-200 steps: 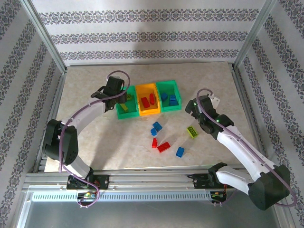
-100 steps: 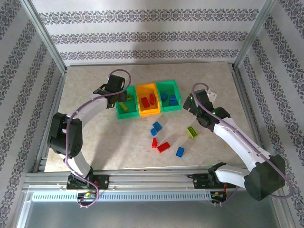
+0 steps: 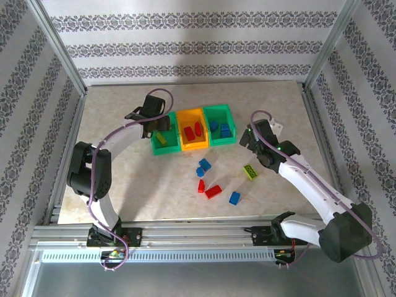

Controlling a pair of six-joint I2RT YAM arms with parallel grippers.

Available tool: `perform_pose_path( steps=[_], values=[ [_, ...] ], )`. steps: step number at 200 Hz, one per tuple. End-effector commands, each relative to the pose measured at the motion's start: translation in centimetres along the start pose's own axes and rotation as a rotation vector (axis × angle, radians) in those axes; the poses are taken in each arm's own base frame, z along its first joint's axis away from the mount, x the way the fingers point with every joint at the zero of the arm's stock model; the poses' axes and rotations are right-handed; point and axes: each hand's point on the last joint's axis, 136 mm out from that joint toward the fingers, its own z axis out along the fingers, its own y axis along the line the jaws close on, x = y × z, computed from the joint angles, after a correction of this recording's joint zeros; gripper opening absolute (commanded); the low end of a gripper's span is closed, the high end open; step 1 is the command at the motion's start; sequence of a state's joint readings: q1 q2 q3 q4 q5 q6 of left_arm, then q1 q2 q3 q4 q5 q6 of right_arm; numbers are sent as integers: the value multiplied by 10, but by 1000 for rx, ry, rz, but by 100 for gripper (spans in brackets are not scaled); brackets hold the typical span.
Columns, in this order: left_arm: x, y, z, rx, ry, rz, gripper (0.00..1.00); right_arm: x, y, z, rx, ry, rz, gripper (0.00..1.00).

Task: Sort the legos into containers by color
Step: Place the lego in the container.

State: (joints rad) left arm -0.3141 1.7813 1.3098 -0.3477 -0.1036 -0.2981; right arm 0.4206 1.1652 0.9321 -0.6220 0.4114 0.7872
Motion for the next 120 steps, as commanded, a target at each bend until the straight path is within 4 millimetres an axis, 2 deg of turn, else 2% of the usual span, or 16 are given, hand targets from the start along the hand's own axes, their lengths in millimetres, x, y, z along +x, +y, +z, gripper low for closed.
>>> perform_pose_path(
  steps=[1,69,120],
  values=[
    [-3,-10,6,22,3,23,47,12,-19,2,66,35,-10,98],
    [13,-13,16,-10,44,55,50,63,-34,14,101,220,-91,98],
    [12,-14,16,-15,51,65,68,83,-33,18,96,274,-97,98]
  ],
)
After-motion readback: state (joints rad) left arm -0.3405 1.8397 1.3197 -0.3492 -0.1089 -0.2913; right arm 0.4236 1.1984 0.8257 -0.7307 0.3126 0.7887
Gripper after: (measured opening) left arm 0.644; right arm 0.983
